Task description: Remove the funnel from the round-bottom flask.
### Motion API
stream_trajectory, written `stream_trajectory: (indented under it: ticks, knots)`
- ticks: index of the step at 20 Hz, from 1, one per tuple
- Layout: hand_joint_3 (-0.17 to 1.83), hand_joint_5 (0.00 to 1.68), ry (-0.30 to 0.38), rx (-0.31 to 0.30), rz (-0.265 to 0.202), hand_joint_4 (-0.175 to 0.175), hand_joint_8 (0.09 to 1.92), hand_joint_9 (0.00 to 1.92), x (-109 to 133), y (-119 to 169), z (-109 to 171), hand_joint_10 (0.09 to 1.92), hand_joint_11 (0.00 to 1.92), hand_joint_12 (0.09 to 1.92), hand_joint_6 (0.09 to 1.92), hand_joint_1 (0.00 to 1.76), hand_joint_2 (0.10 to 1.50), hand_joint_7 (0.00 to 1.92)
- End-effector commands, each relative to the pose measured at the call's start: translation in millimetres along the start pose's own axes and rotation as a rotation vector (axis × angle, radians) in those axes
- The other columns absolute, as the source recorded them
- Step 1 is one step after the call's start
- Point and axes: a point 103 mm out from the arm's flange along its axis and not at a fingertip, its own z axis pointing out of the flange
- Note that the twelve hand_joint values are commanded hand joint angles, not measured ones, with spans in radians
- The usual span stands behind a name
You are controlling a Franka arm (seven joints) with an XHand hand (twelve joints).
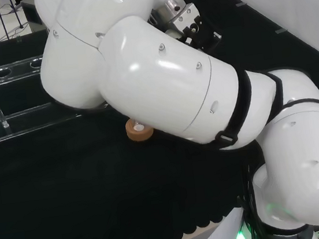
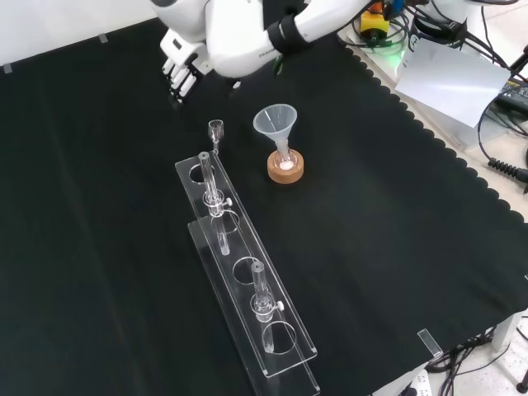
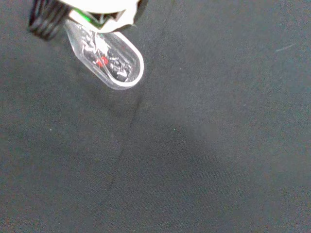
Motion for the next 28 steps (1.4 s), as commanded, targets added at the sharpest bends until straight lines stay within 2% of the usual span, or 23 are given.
stream_trajectory:
  ticks: [1, 5, 11, 18, 23, 26, 28]
  knots:
    - [0.73, 0.37, 0.020, -0.043, 0.026, -0.061, 0.71, 0.51, 1, -31, -20, 0.65, 0.28, 1.34, 0.15, 0.94, 0.59, 0.24]
    - [0.72, 0.38, 0.080, -0.105, 0.007, -0.055, 0.70, 0.54, 3, -49, -33, 0.64, 0.29, 1.34, 0.14, 0.90, 0.63, 0.27]
    - [0.68, 0.39, 0.104, -0.125, -0.021, -0.045, 0.70, 0.58, 12, -72, -48, 0.62, 0.32, 1.34, 0.11, 0.80, 0.71, 0.32]
    - [0.66, 0.37, 0.151, -0.098, -0.079, -0.039, 0.69, 0.59, 27, -92, -56, 0.61, 0.35, 1.34, 0.09, 0.73, 0.70, 0.34]
    - [0.65, 0.27, 0.182, -0.067, -0.125, 0.001, 0.69, 0.59, 46, -98, -60, 0.61, 0.39, 1.35, 0.09, 0.70, 0.67, 0.32]
    - [0.62, 0.22, 0.220, -0.043, -0.172, 0.001, 0.68, 0.57, 56, -99, -63, 0.61, 0.41, 1.36, 0.09, 0.67, 0.65, 0.28]
    - [0.59, 0.19, 0.219, -0.046, -0.191, -0.006, 0.68, 0.52, 63, -100, -65, 0.62, 0.42, 1.37, 0.09, 0.65, 0.64, 0.21]
